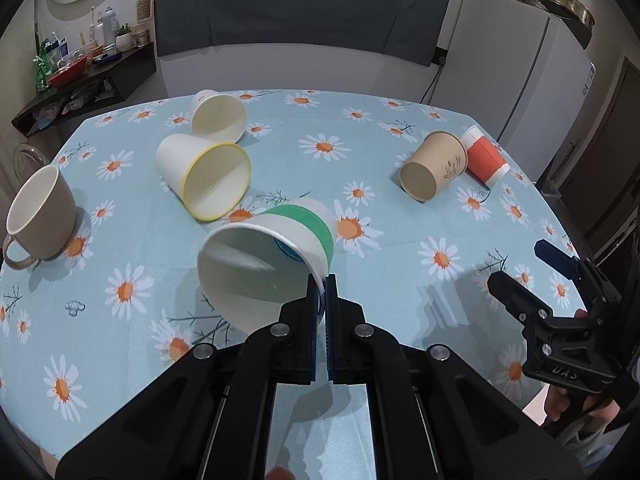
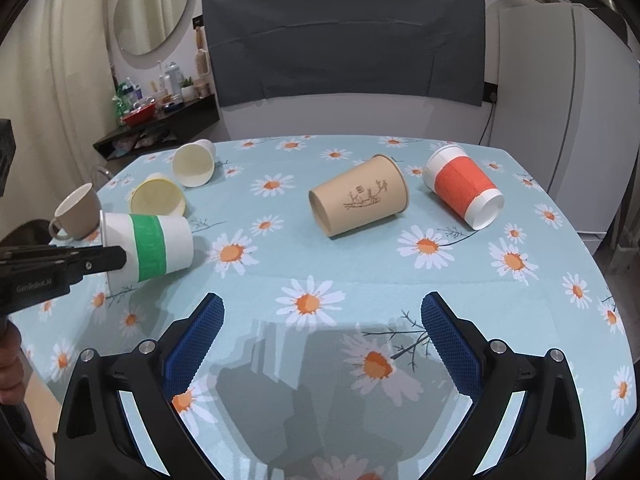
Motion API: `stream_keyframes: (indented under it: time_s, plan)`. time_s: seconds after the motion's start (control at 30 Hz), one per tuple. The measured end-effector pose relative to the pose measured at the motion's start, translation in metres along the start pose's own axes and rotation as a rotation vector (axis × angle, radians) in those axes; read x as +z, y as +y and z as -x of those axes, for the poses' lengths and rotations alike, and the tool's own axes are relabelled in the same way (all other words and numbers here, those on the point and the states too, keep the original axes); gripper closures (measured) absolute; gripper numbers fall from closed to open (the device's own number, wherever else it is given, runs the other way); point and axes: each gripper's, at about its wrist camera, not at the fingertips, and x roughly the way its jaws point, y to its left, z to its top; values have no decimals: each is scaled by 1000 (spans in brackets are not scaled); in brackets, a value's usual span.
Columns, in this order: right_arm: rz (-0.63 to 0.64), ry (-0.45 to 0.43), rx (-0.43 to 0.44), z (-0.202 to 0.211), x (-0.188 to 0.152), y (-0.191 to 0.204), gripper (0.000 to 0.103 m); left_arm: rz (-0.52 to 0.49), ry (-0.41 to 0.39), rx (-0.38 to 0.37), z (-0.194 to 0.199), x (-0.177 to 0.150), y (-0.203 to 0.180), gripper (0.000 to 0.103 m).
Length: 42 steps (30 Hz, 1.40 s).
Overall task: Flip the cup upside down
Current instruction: 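Close the right gripper around the green-banded cup's body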
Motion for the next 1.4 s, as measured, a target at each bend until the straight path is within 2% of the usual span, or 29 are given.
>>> stream_keyframes:
  time_s: [0.07, 0.17, 0.23, 0.3, 0.37, 0.43, 0.6, 0.7, 0.83, 0.93, 1.1, 1.27, 1.4]
  plan:
    - [9, 13, -3, -2, -3, 6, 8, -17, -5, 5, -2, -11, 4, 99]
    - [26, 29, -12, -5, -5, 15, 8, -40, -6, 14, -8, -23, 8, 80]
    - [35, 36, -20, -7, -6, 20, 8, -41, 4, -9, -12, -28, 12, 41]
    - [36, 45, -26, -10, -6, 22, 8, -51, -17, -8, -10, -31, 15, 23]
    - [31, 50, -27, -12, -4, 23, 8, -82, -37, 19, -7, -35, 16, 17]
    - [27, 39, -14, -10, 0, 24, 8, -104, -47, 40, -3, -38, 18, 6]
    - [37, 35, 9, -4, 25, 29, 8, -164, -97, 124, 6, -50, 29, 6]
    - [63, 29, 9, -1, 42, 39, 8, -165, -110, 130, 8, -53, 41, 6]
    - [57, 91, 81, -9, 65, 57, 8, -150, -141, 161, 9, -56, 60, 6]
    - [31, 183, 165, -25, 80, 71, 8, -158, -153, 173, 10, -56, 72, 6]
    - [-134, 395, 284, -66, 95, 76, 8, -216, -171, 160, 11, -59, 81, 6]
    - [-297, 609, 385, -111, 86, 82, 8, -268, -182, 134, 7, -63, 84, 6]
    - [-420, 750, 451, -141, 72, 90, 8, -270, -191, 57, 8, -65, 87, 6]
